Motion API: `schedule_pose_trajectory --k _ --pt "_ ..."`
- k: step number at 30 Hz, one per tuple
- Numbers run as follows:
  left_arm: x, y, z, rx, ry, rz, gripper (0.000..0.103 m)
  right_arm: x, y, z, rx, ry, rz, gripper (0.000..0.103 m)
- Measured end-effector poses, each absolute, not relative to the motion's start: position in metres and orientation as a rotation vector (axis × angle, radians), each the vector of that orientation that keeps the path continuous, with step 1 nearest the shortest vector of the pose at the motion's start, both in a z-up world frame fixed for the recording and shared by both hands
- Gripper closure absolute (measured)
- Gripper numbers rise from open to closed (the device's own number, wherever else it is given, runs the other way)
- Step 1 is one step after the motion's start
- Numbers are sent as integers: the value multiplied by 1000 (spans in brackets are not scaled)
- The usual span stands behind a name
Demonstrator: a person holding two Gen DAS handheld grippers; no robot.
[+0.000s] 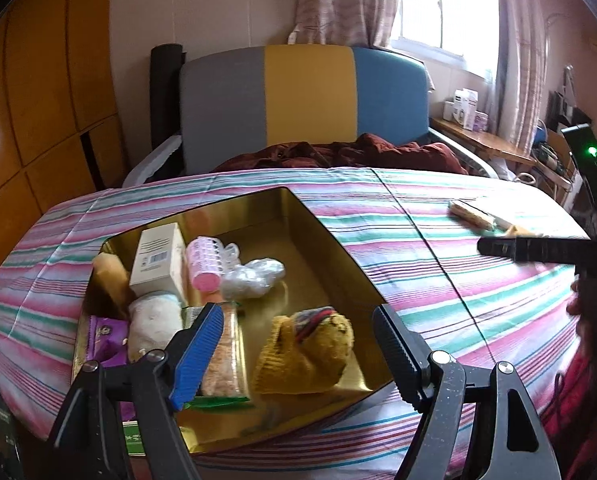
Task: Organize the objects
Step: 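Lift both open tools away from the tray toward the loose items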
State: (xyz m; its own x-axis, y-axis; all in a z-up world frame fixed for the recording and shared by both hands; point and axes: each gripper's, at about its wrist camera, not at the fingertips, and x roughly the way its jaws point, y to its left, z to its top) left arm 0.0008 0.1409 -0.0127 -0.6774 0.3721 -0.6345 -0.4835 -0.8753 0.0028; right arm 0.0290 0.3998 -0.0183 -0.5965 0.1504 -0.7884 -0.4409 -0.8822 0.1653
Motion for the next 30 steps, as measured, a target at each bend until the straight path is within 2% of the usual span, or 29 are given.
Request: schedule_pose_trajectory --k 12,14,16,24,30 --pt "8 166 -12 -873 290 2433 25 61 519 -6 -1014 619 2257 31" --pt "9 171 -11 -869 297 2416 25 72 544 -9 -958 698 2195 29" --pt "11 178 -11 -863 312 2397 24 85 567 -14 -899 784 2133 23" --pt "17 206 -15 -868 356 2327 24 141 617 -46 -660 1274 1913 21" --pt "24 232 -17 -860 395 2265 24 154 620 -50 -555 1394 1925 21"
